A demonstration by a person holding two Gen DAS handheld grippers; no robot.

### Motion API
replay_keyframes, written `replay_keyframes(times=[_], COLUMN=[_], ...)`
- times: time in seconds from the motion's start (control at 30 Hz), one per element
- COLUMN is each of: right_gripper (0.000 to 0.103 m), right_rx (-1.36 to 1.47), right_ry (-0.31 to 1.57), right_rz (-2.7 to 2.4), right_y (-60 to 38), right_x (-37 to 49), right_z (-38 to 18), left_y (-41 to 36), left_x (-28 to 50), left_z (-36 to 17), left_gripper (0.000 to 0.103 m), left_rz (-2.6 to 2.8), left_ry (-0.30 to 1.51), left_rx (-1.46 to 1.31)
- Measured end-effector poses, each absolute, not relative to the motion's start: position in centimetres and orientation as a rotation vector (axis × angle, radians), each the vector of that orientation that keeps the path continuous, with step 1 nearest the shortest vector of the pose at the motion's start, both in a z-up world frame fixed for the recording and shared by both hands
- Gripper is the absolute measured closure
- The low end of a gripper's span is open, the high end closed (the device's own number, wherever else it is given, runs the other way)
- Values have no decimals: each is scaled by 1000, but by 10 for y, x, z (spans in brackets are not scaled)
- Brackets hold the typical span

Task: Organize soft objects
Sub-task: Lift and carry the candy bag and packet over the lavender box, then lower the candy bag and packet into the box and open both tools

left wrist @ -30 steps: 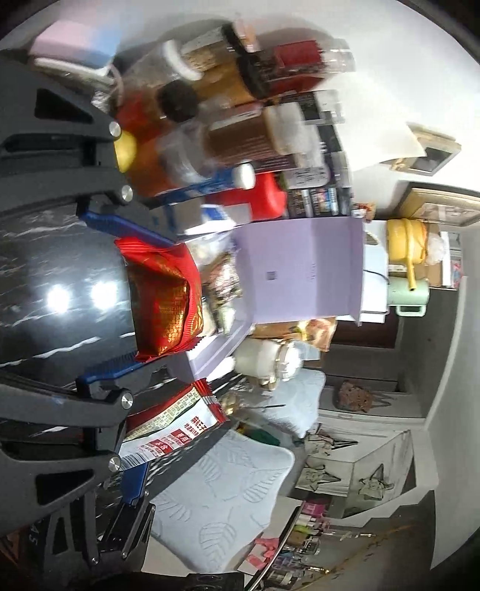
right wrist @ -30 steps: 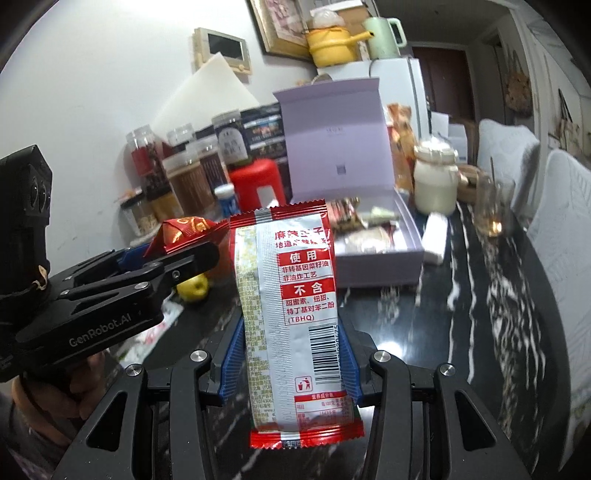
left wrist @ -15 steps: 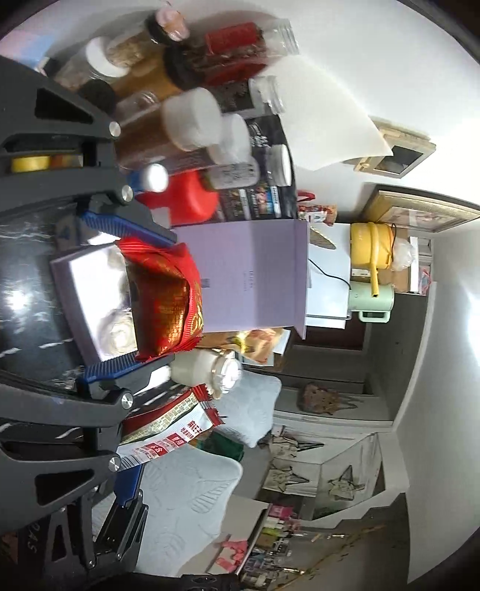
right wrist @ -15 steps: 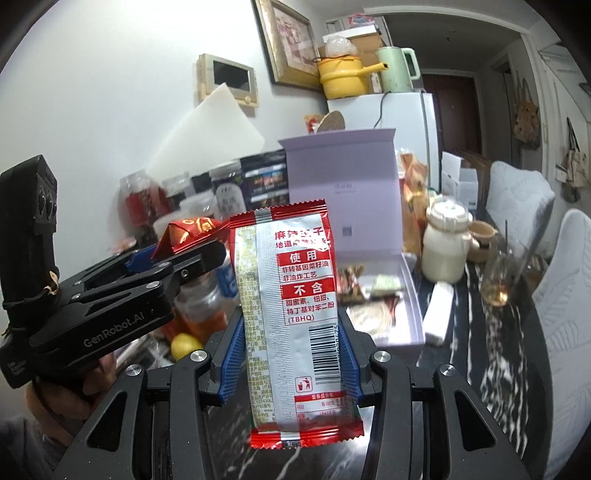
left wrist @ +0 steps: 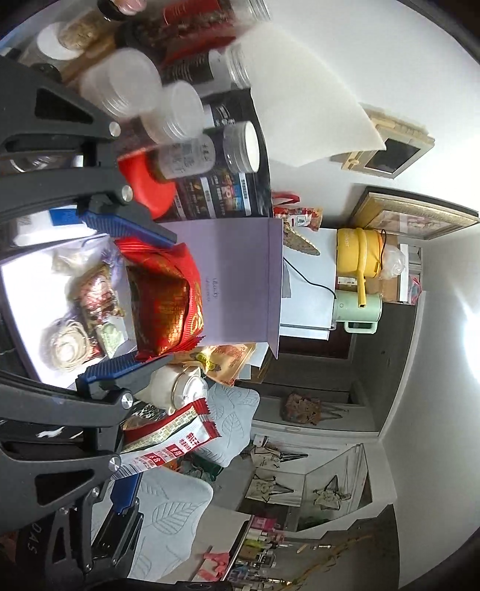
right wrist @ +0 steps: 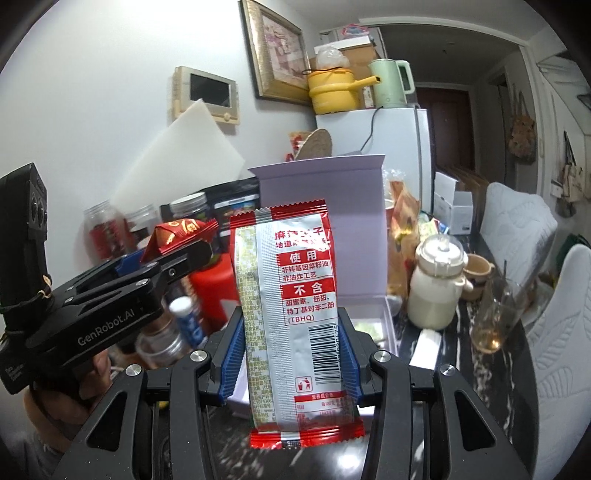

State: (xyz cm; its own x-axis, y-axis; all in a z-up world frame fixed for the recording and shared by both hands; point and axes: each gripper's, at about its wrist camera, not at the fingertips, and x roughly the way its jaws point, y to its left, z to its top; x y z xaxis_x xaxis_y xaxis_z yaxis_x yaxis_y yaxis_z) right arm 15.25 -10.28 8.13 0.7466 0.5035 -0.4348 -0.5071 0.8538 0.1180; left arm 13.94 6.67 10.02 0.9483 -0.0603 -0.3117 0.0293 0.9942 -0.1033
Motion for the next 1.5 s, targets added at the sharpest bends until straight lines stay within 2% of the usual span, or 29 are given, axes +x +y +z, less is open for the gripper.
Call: replay_keyframes(times=[0.3,0.67,1.27,1.5], right_gripper=[58,58,58,58], right_rx=[-1,3,-82,-138], right_ry=[484,556,724,775], right_rz=[516,440,363,342], right_y=[-102,-100,-90,-78], right_x=[204,255,292,299], right_z=[73,42,-18,-42], left_y=[64,63,57,49], left_x=[187,229,277,283], left_z=[88,48,-14,-26], left_gripper=[48,48,48,48], left_rz=[2,72,36,46], left_ry=[338,463,722,766], left_rx=[-81,-48,-49,-2])
